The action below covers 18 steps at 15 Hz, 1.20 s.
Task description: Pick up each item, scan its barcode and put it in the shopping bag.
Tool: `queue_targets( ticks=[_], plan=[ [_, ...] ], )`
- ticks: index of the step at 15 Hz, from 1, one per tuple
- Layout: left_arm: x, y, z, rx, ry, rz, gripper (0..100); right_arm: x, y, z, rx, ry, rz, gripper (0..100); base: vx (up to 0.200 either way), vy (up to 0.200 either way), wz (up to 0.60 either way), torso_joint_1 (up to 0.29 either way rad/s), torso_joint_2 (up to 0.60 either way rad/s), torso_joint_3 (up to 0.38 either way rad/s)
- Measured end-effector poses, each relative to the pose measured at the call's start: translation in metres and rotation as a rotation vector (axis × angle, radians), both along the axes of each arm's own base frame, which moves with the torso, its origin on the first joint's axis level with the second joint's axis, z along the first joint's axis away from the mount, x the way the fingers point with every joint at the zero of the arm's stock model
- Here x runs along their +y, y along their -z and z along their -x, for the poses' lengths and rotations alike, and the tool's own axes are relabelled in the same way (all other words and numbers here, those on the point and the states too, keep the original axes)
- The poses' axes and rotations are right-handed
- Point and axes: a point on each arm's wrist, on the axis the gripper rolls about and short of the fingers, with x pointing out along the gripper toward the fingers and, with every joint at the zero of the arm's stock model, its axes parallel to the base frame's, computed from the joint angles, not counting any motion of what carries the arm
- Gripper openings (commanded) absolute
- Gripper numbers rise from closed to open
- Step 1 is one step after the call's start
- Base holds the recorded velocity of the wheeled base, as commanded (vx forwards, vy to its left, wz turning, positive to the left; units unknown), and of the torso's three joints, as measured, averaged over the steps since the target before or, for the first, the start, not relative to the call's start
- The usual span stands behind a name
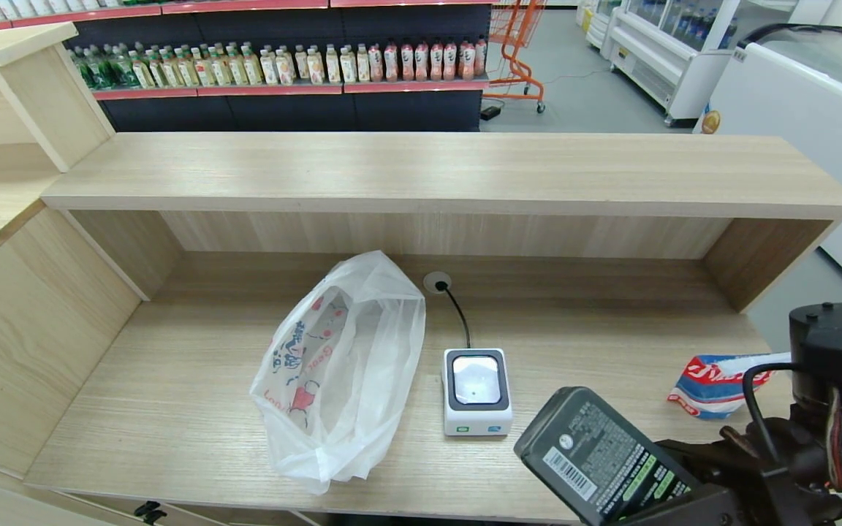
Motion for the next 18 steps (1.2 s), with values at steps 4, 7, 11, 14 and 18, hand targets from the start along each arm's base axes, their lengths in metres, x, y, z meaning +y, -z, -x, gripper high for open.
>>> queue_targets(
  ticks=[4, 7, 11, 14, 18],
  plan=[
    [0.000, 0.000, 0.000, 0.000, 0.000, 0.000, 100, -0.025, -0.022, -0.002, 0.453, 0.279, -0.012, 0, 0.000, 0.000, 0.00, 0.000, 0.00, 0.000],
    [0.000, 0.000, 0.000, 0.000, 0.000, 0.000, 100, -0.055, -0.033, 0.002, 0.821, 0.598, -0.121, 0, 0.000, 0.000, 0.00, 0.000, 0.00, 0.000],
    [0.000, 0.000, 0.000, 0.000, 0.000, 0.000, 100, -0.089, -0.038, 0.013, 1.479, 0.814, -0.306, 0, 0.000, 0.000, 0.00, 0.000, 0.00, 0.000],
    [0.000, 0.000, 0.000, 0.000, -0.001, 0.000, 100, -0.089, -0.049, 0.009, 2.073, 0.869, -0.591, 0, 0.000, 0.000, 0.00, 0.000, 0.00, 0.000],
    [0.000, 0.000, 0.000, 0.000, 0.000, 0.000, 100, -0.060, -0.049, -0.025, 2.786, 0.769, -0.910, 0, 0.000, 0.000, 0.00, 0.000, 0.00, 0.000]
  ],
)
